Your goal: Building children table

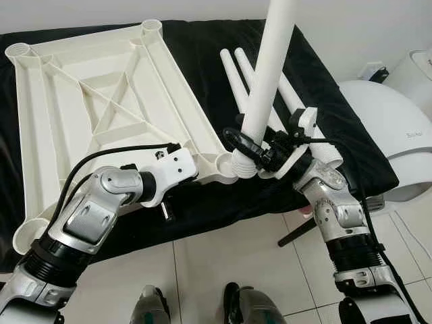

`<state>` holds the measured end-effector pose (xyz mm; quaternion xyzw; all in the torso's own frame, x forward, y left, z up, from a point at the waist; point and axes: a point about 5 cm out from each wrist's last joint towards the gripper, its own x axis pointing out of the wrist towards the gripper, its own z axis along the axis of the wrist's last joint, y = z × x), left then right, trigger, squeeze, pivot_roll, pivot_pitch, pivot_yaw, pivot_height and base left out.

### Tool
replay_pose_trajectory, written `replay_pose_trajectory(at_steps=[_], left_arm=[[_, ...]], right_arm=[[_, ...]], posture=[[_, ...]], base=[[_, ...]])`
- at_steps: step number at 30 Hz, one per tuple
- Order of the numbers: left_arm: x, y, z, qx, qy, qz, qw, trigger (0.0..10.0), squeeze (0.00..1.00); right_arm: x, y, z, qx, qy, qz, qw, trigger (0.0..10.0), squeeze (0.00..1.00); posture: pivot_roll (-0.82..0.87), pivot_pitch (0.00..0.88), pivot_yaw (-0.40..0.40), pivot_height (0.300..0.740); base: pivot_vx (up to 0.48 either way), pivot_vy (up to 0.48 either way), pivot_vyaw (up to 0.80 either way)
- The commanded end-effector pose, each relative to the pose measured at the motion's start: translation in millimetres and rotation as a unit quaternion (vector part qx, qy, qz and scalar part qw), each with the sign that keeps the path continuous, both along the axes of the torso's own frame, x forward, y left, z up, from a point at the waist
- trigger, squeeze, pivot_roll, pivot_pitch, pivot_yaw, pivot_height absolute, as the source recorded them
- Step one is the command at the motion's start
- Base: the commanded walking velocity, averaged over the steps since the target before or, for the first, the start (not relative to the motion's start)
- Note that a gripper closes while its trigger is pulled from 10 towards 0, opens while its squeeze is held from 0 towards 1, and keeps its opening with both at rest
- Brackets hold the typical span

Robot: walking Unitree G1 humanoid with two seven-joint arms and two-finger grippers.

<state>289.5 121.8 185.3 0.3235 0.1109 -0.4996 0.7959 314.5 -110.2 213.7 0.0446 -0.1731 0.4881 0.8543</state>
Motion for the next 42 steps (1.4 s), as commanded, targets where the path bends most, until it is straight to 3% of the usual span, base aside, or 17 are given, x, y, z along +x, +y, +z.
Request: replay_pose_trajectory(at_steps=[1,14,15,16,17,23,24,27,28,30,32,34,36,42], left_arm=[[1.1,12.5,-0.7,0.018,-0.015,0.033,0.999,10.0,0.00],[0.3,15.9,0.5,0.015,-0.012,0.041,0.999,10.0,0.00],[0.4,15.8,0.6,0.013,-0.011,0.042,0.999,10.0,0.79],[0.4,15.8,0.6,0.013,-0.011,0.042,0.999,10.0,0.79],[0.6,16.0,1.0,0.008,-0.008,0.044,0.999,10.0,1.00],[3.0,17.1,5.1,0.009,-0.015,0.046,0.999,10.0,1.00],[3.7,17.3,6.4,0.009,-0.017,0.046,0.999,10.0,0.06],[4.1,17.4,7.2,0.008,-0.018,0.046,0.999,10.0,0.06],[5.0,16.7,10.9,-0.001,-0.020,0.046,0.999,10.0,0.00],[6.0,14.9,17.9,-0.018,-0.023,0.044,0.999,10.0,0.00],[7.4,8.2,38.5,-0.073,-0.027,0.032,0.996,10.0,0.00],[7.4,6.0,45.1,-0.090,-0.028,0.026,0.995,10.0,0.00],[13.3,4.3,78.1,-0.162,-0.039,0.022,0.986,10.0,0.00],[18.1,5.4,111.0,-0.210,-0.058,0.010,0.976,10.0,0.00]], right_arm=[[0.3,0.6,-4.9,0.002,0.003,0.009,1.000,10.0,0.00],[5.7,1.3,-0.3,0.008,-0.004,0.007,1.000,10.0,0.00],[5.8,1.0,-0.2,0.008,-0.004,0.005,1.000,10.0,0.00],[5.8,1.0,-0.2,0.008,-0.004,0.005,1.000,10.0,0.00],[5.9,0.8,-0.1,0.008,-0.004,0.005,1.000,10.0,0.00],[7.1,-1.5,0.9,0.008,-0.008,-0.002,1.000,10.0,0.00],[7.4,-2.2,1.2,0.008,-0.009,-0.004,1.000,10.0,0.00],[7.7,-2.5,1.4,0.008,-0.010,-0.004,1.000,10.0,0.00],[7.9,-3.1,1.7,0.007,-0.011,-0.005,1.000,10.0,0.00],[8.3,-4.1,1.6,0.004,-0.012,-0.006,1.000,10.0,0.00],[10.5,-7.3,1.8,-0.007,-0.017,-0.011,1.000,10.0,0.00],[11.3,-8.4,1.9,-0.011,-0.019,-0.013,1.000,10.0,0.00],[15.7,-12.6,3.9,-0.024,-0.029,-0.023,0.999,10.0,0.00],[21.0,-15.2,6.0,-0.034,-0.037,-0.032,0.998,10.0,0.00]], posture=[[0.07,0.154,-0.067,0.740],[0.08,0.166,-0.068,0.740],[0.08,0.168,-0.067,0.740],[0.08,0.168,-0.067,0.740],[0.08,0.169,-0.067,0.740],[0.08,0.176,-0.062,0.740],[0.08,0.176,-0.062,0.740],[0.08,0.176,-0.062,0.740],[0.08,0.178,-0.061,0.740],[0.08,0.179,-0.059,0.740],[0.08,0.180,-0.057,0.740],[0.08,0.180,-0.057,0.740],[0.08,0.177,-0.056,0.740],[0.09,0.172,-0.053,0.740]], base=[[0.000,0.000,0.00],[0.000,0.000,0.00],[0.000,0.000,0.00],[0.000,0.000,0.00],[0.000,0.000,0.00],[0.000,0.000,0.00],[0.000,0.000,0.00],[0.000,0.000,0.00],[0.000,0.000,0.00],[0.000,0.000,0.00],[0.000,0.000,0.00],[0.000,0.000,0.00],[0.000,0.000,0.00],[0.000,0.000,0.00]])
